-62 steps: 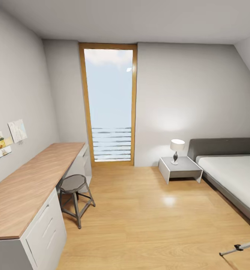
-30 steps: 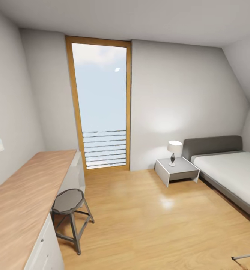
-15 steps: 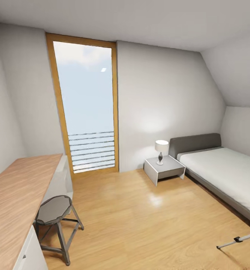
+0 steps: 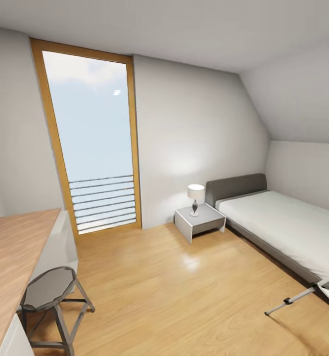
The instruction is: Attach the digital camera to the camera tripod in the bedroom.
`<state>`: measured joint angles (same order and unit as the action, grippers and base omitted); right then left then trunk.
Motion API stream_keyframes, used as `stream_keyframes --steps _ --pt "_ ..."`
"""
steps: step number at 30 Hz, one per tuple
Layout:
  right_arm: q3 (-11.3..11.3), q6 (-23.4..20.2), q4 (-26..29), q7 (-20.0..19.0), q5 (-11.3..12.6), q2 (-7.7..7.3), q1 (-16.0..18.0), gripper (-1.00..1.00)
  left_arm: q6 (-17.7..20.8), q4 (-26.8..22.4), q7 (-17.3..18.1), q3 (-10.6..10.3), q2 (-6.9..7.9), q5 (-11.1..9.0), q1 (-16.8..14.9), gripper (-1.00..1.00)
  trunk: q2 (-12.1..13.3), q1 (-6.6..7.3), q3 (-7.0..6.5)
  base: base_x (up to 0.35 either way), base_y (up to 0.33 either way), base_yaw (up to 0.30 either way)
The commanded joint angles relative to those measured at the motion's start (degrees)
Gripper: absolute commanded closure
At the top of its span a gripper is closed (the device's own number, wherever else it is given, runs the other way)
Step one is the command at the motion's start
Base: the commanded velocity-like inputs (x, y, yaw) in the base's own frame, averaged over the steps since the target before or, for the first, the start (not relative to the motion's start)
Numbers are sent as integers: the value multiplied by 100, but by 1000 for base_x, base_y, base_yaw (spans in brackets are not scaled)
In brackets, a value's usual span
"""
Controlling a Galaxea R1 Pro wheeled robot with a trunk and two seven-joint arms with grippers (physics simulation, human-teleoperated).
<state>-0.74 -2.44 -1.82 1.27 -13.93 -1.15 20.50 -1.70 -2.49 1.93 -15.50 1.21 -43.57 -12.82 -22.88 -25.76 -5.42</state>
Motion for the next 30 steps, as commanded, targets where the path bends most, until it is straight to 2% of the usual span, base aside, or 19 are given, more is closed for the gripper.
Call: stream_keyframes --steps 1,8,30 --pt "-5 -11 -11 13 -45 1 6 -100 -18 6 22 -50 2 -47 -1 100 -4 -2 -1 0 0 -239" --pt "-5 -10 -11 13 -45 1 6 -100 -13 11 26 -61 21 -61 -2 100 -4 -2 -19 169 0 -231" --pt "-5 4 -11 5 -33 3 6 -100 -14 21 19 -59 33 -96 -1 100 -4 -2 -60 317 0 -223"
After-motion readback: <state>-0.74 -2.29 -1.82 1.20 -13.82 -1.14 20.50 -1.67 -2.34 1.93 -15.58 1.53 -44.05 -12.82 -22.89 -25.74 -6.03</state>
